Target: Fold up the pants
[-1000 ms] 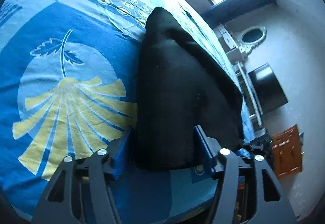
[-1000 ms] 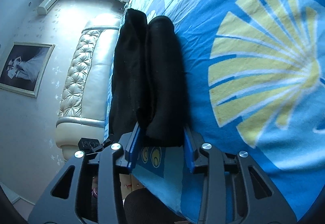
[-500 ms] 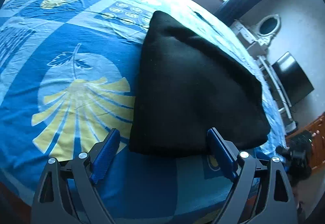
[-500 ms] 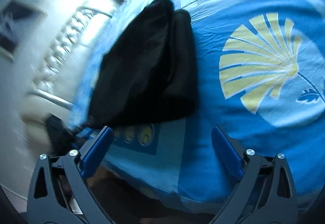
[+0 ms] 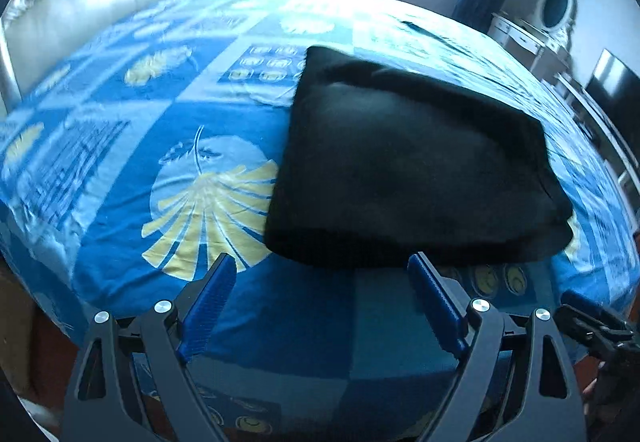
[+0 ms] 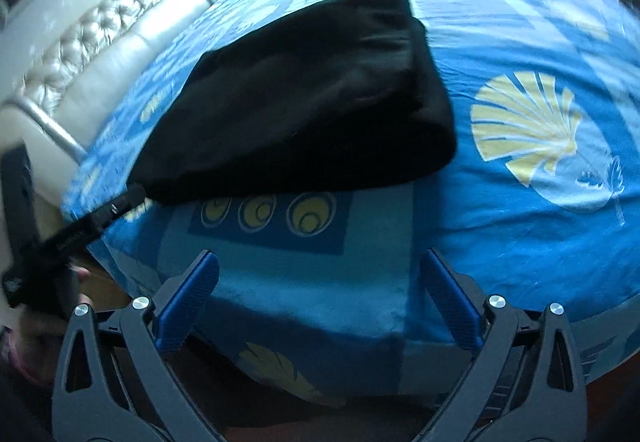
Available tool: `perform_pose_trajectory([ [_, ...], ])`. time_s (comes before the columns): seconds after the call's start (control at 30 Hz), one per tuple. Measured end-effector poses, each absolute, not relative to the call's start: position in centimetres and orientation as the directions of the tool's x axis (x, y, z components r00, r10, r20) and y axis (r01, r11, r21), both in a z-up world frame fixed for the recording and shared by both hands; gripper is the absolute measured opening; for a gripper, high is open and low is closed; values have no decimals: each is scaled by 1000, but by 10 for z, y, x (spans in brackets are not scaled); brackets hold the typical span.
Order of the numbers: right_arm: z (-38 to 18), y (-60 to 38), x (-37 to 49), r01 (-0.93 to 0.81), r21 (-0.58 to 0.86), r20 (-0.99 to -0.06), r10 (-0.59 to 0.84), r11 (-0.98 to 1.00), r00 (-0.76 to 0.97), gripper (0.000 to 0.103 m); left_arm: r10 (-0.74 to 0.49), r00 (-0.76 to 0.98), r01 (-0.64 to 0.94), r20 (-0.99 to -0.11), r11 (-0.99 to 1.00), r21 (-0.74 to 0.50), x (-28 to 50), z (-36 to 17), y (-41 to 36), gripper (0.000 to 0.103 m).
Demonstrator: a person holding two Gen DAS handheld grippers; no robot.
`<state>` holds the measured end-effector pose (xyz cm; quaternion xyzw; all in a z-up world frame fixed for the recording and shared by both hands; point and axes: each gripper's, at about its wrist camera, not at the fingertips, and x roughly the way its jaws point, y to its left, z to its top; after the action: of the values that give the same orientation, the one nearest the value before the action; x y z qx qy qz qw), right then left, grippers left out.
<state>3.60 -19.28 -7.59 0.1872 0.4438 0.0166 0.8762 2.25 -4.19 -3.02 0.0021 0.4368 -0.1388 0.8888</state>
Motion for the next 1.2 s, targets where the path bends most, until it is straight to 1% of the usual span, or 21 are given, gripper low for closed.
perform_pose_trajectory([
  [0.17, -64, -172, 35, 128, 227, -763, 94, 965, 640, 101, -248, 618, 273, -746, 958, -92, 2, -16, -49, 87],
  [0.37, -54, -162, 29, 150, 161, -715, 11, 975, 699, 101, -245, 647, 274, -722, 958, -79, -5, -5, -53, 87],
  [0.5, -55, -162, 27, 152, 134, -706, -14, 979, 708, 101, -201, 656, 292, -727, 956, -1, -8, -6, -60, 87],
  [0.9, -56, -156, 24, 145, 99, -704, -34, 984, 710, 101, -246, 659, 326, -710, 945, -24, -13, -1, -65, 87],
  [1.2, -57, -158, 25, 149, 109, -705, -29, 983, 708, 101, -240, 687, 318, -686, 948, -13, -13, 4, -64, 87],
])
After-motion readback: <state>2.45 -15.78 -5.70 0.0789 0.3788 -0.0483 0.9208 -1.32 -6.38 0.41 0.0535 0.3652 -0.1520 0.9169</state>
